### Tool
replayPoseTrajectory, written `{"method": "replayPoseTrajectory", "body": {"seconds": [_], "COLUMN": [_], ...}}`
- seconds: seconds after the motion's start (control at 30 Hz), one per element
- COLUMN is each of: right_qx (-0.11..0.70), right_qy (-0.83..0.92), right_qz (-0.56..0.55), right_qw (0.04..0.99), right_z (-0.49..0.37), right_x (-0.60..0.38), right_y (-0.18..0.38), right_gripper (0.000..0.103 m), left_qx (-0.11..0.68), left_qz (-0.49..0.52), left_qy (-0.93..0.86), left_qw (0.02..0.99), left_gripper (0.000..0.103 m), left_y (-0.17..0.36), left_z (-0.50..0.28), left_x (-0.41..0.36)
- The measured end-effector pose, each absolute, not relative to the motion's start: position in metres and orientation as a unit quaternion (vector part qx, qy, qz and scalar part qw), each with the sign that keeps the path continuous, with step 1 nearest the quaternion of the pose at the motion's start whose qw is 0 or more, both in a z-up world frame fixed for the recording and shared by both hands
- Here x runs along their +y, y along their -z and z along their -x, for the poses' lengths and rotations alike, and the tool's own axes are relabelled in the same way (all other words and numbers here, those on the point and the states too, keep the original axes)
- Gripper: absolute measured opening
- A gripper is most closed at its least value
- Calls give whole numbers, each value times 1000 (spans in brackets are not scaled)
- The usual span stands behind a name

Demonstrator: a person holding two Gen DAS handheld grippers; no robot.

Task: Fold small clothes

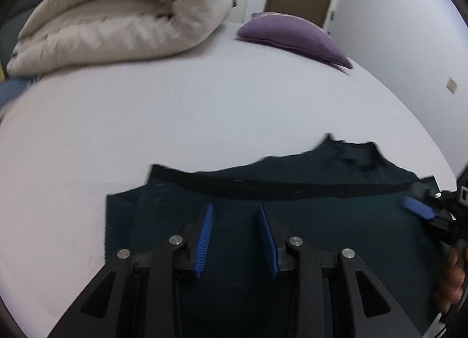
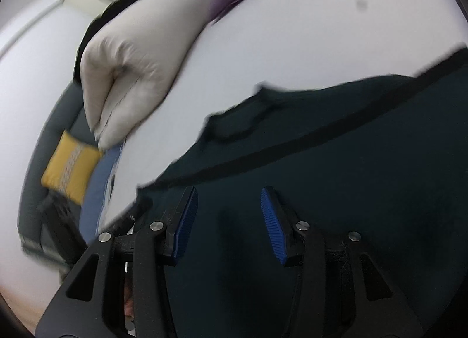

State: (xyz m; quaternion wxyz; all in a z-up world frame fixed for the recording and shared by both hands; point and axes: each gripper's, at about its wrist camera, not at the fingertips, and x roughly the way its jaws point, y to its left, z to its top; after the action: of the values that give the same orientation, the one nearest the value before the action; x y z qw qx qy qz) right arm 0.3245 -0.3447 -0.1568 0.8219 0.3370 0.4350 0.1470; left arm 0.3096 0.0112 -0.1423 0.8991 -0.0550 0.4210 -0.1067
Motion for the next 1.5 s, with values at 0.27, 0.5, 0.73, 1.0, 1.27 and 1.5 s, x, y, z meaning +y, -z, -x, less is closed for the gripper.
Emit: {"method": "replayPoseTrajectory", "body": {"seconds": [0.27,0.5,0.73,1.0,1.27,1.5], "right_qx": [312,287,334,442,355,328], "right_qy": [-68,62,-98,-169,-16,-16], "right_qz": [-470,-466,-365,-334,-431,-413], "right_qw": [823,835,864,815,829,850], "right_z": [-293,-268,-231,-227,-186,-170], "right_x": [-479,-522,-410,-316,-432,-431], "right_y": [178,164,123,197,196,149], "right_gripper": [12,22,23,16,20,23], "left_qx": [419,429,394,430,427,426], "left_qz": [101,99,47,21,11,6], "left_qy": [119,100,128,117,118,117], "left_qw": [895,893,909,895,897,897], "left_gripper": [35,34,47,48,49,49], "left_y": [153,132,112,146,151,152], "left_z": [-313,-297,-200,-180,-174,-175], "left_x": [30,36,15,18,18,17]}}
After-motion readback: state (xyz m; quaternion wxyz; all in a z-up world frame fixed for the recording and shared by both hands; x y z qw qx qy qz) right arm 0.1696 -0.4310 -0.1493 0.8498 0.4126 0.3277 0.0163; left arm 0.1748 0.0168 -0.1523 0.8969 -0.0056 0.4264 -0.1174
